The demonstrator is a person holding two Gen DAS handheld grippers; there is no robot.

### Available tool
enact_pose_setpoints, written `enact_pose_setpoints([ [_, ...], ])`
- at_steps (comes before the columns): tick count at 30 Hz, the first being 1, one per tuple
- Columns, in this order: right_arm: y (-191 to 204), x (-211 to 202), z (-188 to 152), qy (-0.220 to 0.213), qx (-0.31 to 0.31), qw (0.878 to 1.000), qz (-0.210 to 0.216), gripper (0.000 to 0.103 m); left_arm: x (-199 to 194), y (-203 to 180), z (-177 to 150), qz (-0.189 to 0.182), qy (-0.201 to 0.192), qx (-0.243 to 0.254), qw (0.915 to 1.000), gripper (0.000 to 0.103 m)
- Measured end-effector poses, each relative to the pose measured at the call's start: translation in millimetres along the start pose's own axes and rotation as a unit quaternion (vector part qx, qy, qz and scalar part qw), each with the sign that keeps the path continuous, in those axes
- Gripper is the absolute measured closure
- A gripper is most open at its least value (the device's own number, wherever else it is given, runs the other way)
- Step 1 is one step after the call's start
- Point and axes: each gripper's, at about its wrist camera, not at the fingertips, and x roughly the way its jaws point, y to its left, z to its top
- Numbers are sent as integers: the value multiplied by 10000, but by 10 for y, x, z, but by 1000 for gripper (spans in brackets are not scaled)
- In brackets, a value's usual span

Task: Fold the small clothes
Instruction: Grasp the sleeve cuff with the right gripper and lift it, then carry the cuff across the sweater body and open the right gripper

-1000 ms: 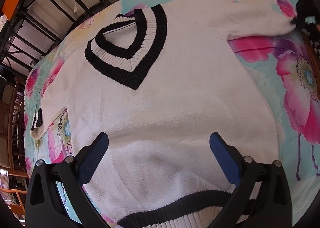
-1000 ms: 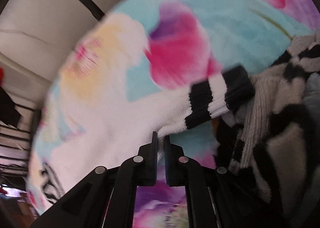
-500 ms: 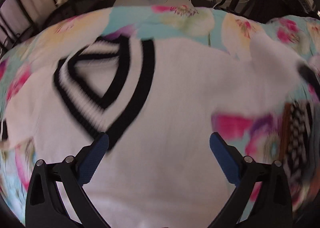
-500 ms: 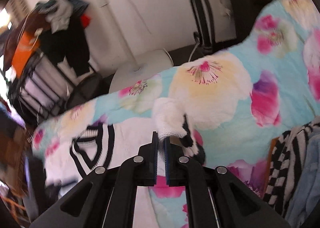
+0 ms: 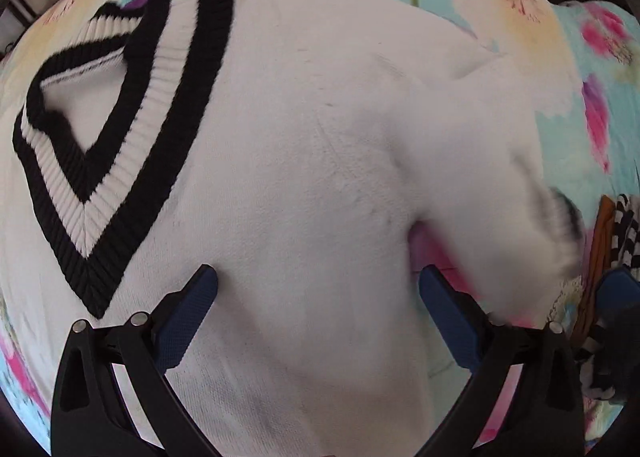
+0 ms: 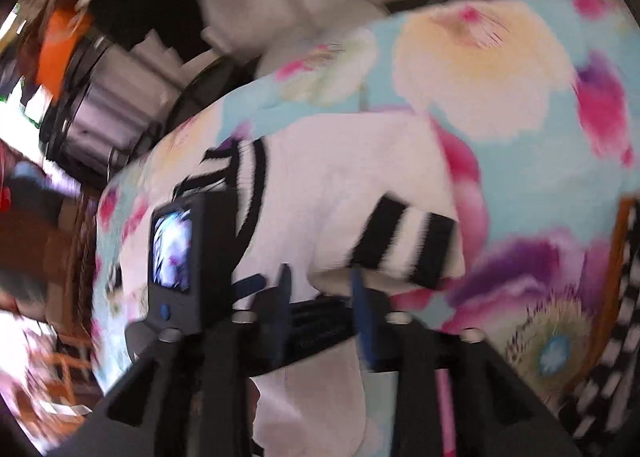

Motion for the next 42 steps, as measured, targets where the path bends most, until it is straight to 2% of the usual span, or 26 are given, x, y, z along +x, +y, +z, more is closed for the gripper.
enact_pose_setpoints([
  [3, -407, -68, 22, -74, 1073, 9939, 224, 66, 8, -36, -14, 18, -111, 63, 9999, 5],
  [5, -582, -17, 4, 21, 1457, 9892, 179, 66, 31, -93, -16, 84, -161, 134, 9997, 5],
  [8, -611, 104, -6, 102, 1499, 9885, -160, 66, 73, -154, -54, 139, -233, 175, 9995, 5],
  [14, -612, 371, -14, 266, 1647, 9850, -433, 60, 123, -297, -89, 226, -309, 258, 9989, 5],
  [18, -705, 404, -25, 159, 1811, 9806, -727, 59, 140, -395, -117, 250, -368, 294, 9986, 5],
  [19, -725, 404, -24, 145, 1839, 9808, -637, 62, 138, -426, -134, 262, -406, 313, 9983, 5],
  [20, -728, 421, -20, 182, 1823, 9817, -512, 69, 130, -464, -153, 268, -433, 324, 9982, 5],
  [21, -685, 441, -15, 200, 1748, 9838, -341, 90, 115, -487, -165, 263, -461, 329, 9980, 5],
  [22, -635, 444, -13, 201, 1664, 9856, -244, 92, 108, -497, -187, 225, -522, 320, 9979, 5],
  [29, 11, 85, 90, -358, 728, 9966, 130, 96, -188, -309, -275, -246, -1145, 48, 9931, 5],
  [33, 394, 5, 84, -456, 343, 9978, 349, 96, -454, -128, -270, -411, -1526, -228, 9872, 5],
  [38, 926, 77, 140, -467, -135, 9985, 232, 96, -645, 418, -112, -639, -1679, -640, 9816, 6],
  [42, 1420, 195, 204, -299, -610, 9976, 165, 96, -758, 963, -76, -745, -1847, -1098, 9738, 6],
])
